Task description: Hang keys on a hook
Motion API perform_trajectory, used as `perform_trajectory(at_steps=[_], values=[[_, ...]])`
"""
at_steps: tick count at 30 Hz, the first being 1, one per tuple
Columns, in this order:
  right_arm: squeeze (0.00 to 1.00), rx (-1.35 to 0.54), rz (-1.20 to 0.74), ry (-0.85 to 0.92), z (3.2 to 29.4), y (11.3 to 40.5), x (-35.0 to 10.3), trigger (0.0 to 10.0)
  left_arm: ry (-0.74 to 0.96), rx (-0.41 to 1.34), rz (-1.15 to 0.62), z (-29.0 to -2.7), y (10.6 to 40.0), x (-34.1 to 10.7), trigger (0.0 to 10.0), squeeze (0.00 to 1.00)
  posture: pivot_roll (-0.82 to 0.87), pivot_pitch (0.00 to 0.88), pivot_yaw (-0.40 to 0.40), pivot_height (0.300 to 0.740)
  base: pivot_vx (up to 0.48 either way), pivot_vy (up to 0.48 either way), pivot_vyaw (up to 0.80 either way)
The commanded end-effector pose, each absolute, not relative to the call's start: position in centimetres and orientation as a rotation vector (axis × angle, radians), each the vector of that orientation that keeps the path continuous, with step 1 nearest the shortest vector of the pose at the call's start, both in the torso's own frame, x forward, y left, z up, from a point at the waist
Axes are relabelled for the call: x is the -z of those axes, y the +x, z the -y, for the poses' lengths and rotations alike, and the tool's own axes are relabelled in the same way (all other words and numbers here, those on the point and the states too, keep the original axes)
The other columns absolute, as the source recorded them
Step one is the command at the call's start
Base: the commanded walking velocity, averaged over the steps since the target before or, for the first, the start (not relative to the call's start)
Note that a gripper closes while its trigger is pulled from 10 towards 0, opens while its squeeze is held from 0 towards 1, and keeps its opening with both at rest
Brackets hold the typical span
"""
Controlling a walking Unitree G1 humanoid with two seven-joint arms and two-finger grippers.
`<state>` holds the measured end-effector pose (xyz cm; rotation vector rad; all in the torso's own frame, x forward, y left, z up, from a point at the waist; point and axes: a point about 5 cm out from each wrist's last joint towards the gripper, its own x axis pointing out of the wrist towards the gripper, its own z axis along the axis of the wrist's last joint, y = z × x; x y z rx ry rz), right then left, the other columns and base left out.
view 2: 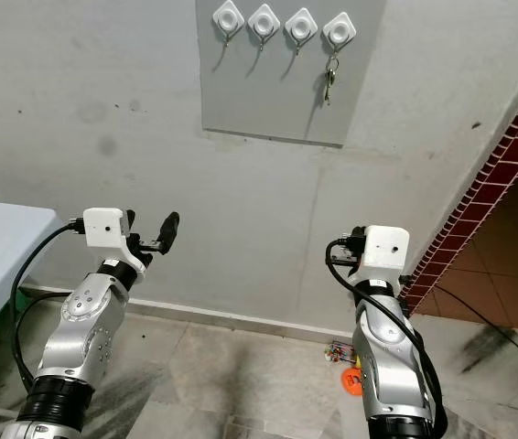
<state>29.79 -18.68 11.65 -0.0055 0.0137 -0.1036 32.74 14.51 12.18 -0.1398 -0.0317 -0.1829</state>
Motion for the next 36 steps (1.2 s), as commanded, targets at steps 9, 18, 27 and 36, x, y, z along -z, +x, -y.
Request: perform_trajectory(at_steps=[9,18,27,36], values=[[0.00,0.117,0.018,-0.027,18.7,29.0,-12.0,10.0,-0.105,0.229,0.017,-14.4,32.8,-12.4,10.0,0.00,-0.01,0.080,0.051,0.740,0.000,0.000,0.00],[0.00,0.125,0.026,-0.029,19.0,28.6,-12.2,10.0,-0.107,0.254,0.010,-13.8,33.0,-12.5,10.0,0.00,-0.03,0.085,0.053,0.740,0.000,0.000,0.00],[0.00,0.127,0.030,-0.040,19.2,28.6,-12.5,10.0,-0.119,0.257,0.014,-13.5,33.1,-12.5,10.0,0.00,-0.05,0.079,0.041,0.740,0.000,0.000,0.00],[0.00,0.111,0.053,-0.043,19.3,28.8,-13.2,10.0,-0.096,0.273,0.021,-12.6,33.3,-12.5,10.0,0.00,-0.06,0.073,0.028,0.740,0.000,0.000,0.00]])
